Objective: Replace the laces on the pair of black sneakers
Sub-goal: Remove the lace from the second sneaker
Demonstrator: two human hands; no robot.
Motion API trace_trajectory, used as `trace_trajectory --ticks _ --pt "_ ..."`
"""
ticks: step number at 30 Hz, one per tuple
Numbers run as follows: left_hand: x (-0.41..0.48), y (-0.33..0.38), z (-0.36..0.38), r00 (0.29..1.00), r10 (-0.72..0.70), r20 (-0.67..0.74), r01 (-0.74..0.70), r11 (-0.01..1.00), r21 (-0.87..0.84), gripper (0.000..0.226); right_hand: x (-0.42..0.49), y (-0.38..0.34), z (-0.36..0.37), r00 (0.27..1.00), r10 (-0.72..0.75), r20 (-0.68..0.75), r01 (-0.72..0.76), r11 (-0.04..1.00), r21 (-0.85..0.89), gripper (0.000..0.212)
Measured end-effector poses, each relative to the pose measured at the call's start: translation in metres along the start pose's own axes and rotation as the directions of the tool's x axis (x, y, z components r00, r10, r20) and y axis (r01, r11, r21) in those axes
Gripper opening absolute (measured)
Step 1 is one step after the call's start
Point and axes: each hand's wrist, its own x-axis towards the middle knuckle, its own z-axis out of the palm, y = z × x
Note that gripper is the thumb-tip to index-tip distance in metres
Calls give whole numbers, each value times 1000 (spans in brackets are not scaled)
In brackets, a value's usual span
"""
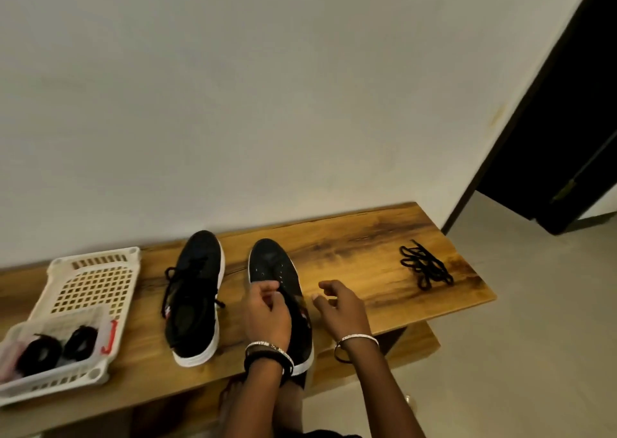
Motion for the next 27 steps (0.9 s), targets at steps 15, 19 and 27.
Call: trace_trajectory --ticks 15,19,27 --pt "42 -39 21 830 -301 469 327 945 28 48 21 0 13 983 164 88 -148 975 -166 52" --pt "41 -36 51 805 -253 537 277 960 38 55 43 17 -9 976 219 1 -216 961 -174 52" --pt "38 -22 49 858 -132 496 90 990 107 44 42 7 -14 969 161 -188 -210 937 -279 52"
